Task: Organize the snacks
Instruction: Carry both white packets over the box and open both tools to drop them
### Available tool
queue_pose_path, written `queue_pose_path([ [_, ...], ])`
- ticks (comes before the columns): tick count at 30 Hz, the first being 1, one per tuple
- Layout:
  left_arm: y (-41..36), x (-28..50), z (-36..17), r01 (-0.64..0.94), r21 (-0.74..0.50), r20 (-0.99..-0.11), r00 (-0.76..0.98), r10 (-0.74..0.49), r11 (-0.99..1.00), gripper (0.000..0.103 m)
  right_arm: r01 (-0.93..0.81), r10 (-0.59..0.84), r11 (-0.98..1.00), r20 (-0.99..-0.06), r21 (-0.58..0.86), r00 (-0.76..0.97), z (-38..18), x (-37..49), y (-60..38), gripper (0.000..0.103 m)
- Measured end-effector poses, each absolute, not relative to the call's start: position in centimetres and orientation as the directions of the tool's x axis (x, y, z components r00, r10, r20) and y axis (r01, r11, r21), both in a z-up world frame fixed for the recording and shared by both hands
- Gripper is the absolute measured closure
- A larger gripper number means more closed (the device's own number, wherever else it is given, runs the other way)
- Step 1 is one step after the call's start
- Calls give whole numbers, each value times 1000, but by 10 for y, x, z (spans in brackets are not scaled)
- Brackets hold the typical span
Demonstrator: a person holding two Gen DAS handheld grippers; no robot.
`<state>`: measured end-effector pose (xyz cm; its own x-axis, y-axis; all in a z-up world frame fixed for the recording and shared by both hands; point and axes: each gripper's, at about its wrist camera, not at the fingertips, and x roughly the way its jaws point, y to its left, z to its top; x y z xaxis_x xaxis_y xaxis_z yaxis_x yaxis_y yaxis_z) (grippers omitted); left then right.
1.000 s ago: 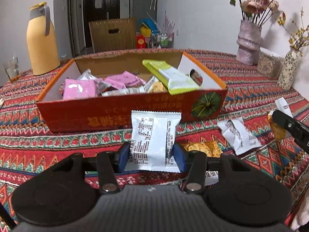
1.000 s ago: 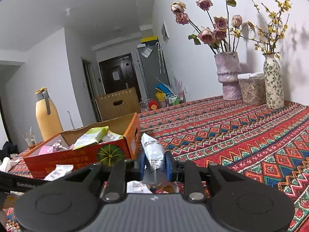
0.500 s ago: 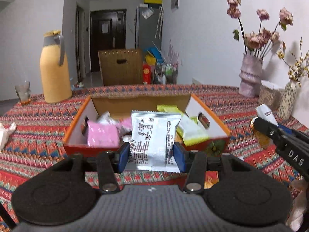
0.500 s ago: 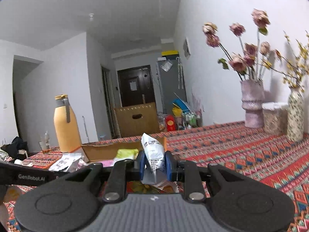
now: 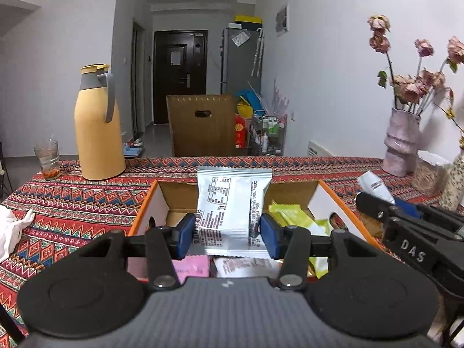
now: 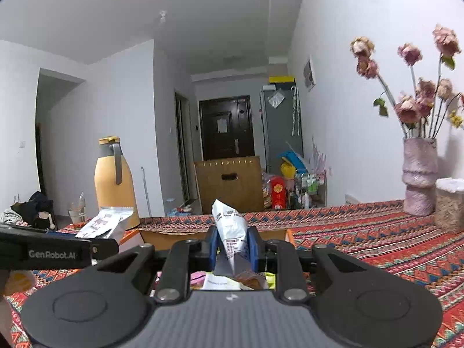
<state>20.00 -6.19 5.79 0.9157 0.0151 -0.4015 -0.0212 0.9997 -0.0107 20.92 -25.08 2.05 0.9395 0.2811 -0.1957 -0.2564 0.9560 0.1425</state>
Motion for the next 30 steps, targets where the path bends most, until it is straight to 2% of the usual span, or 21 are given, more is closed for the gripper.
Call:
queue_pose_path([
  [16,-38,258,28,-116,-27,-427,899,93,993,54,-218,252,964,-264,154,931,-3,278,-235,82],
  [21,-34,264,21,-113,-34,-449,889,86,993,53,-212,244,968,-294,137,924,-10,283,-231,82],
  [25,-33,259,22,-106,-41,-434,898,78,993,52,-209,243,968,-308,141,920,-13,284,-230,81],
  [26,-33,258,22,-109,-42,-429,900,81,993,46,-206,243,968,-310,145,919,-13,284,-231,80],
  [27,-33,258,22,-111,-45,-427,901,82,993,40,-205,244,967,-314,151,918,-14,284,-233,75],
  [29,-32,255,23,-129,-50,-414,905,97,990,13,-196,237,968,-314,157,919,-14,283,-234,67],
  [30,-31,253,24,-140,-52,-406,908,107,989,8,-196,239,967,-315,163,918,-14,283,-235,58],
])
